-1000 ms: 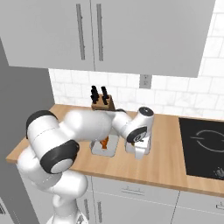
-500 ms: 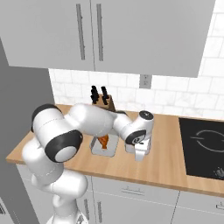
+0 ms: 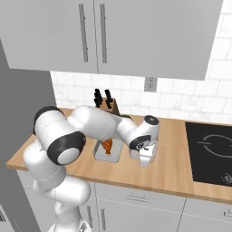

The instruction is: Take the meat container that has the chicken drumstick and place it on the second highest rack of the freezer. Then take the vegetable container that has the garlic and avocado and place it on the highest rack of the freezer.

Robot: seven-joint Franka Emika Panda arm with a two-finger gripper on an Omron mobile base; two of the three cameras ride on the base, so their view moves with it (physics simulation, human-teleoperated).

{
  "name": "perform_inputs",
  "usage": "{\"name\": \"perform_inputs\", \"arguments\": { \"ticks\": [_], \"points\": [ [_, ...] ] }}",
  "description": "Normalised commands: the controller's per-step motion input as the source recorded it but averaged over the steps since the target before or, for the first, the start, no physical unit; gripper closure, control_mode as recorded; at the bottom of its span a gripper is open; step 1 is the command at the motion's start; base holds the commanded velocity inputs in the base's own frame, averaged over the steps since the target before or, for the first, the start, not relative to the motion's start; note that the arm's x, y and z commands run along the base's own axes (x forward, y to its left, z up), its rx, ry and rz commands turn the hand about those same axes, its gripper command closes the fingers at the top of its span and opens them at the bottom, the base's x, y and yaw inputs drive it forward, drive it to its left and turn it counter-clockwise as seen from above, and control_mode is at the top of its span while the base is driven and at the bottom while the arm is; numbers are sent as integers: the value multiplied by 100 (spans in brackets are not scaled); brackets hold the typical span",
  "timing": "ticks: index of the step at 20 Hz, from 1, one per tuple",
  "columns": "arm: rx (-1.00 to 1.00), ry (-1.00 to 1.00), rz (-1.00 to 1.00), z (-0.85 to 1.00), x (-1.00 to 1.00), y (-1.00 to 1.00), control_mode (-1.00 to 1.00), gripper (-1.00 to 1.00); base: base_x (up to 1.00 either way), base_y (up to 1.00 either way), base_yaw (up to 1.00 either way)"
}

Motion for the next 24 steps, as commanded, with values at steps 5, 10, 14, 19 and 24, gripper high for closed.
{"name": "perform_inputs", "arguments": {
  "ticks": [5, 10, 14, 19, 24],
  "points": [
    [-1, -6, 4, 16, -17, 9, -100, 100, 0, 0, 0],
    [-1, -6, 1, 66, -30, 10, -100, 100, 0, 0, 0],
    [-5, -7, 1, 72, -43, 34, -100, 100, 0, 0, 0],
    [-2, -9, -3, 57, -37, 58, -100, 100, 0, 0, 0],
    [-1, -8, -1, 47, -41, 83, -100, 100, 0, 0, 0]
  ]
}}
